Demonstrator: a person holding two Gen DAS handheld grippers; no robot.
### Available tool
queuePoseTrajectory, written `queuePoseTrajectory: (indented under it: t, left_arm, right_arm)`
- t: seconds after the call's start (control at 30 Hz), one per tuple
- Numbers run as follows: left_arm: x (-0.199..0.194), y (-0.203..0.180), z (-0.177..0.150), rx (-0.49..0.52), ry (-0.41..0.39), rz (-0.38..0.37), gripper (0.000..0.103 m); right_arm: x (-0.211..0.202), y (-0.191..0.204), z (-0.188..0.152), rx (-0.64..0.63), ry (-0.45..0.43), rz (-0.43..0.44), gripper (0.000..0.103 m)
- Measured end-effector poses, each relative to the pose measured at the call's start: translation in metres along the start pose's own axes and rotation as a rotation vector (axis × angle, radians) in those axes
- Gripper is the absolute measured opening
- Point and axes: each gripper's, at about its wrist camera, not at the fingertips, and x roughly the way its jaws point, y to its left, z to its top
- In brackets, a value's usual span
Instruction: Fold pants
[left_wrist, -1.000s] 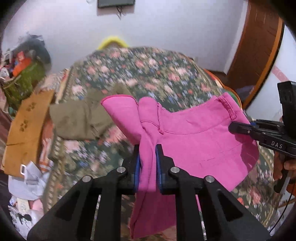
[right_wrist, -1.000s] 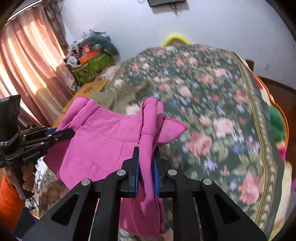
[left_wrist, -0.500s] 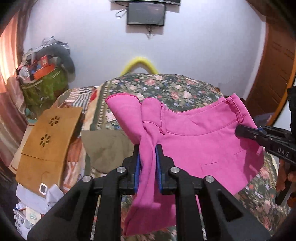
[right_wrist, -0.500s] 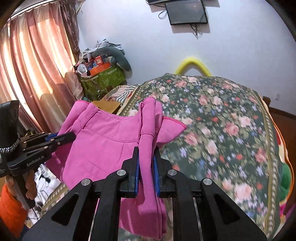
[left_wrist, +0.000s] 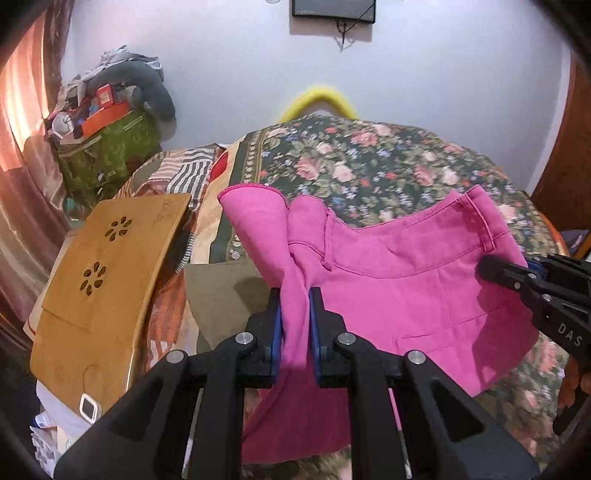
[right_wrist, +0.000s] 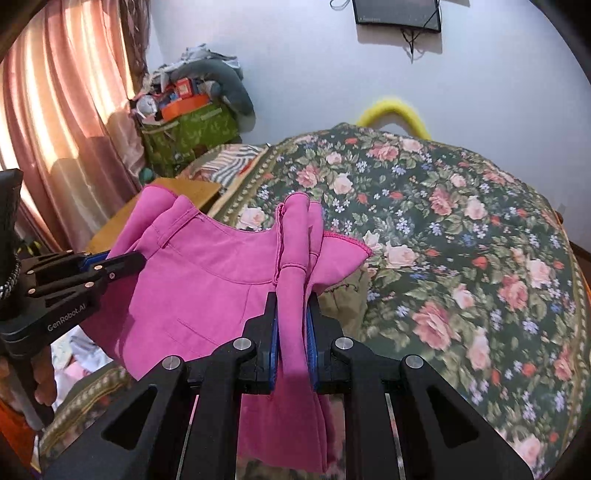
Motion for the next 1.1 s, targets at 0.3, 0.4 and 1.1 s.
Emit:
queuePoseTrajectory:
  t: [0.3, 0.4, 1.1]
  left_arm:
    - [0.084, 0.012, -0.016, -0.028, 0.108, 0.046, 0.013]
    - [0.100, 0.012, -0.025, -0.022, 0.145, 0.061, 0.014]
    - [-0.058, 0.021, -0.019, -0.048, 0.018, 0.036, 0.031]
  right_arm:
    - [0.059, 0.001, -0.003, -0.027, 0.084, -0.055, 0.012]
    - [0.067, 0.000, -0.007, -0.037, 0.111, -0.062, 0.013]
    - [-0.082, -0.003, -0.007, -0.024, -0.064, -0.032, 0.028]
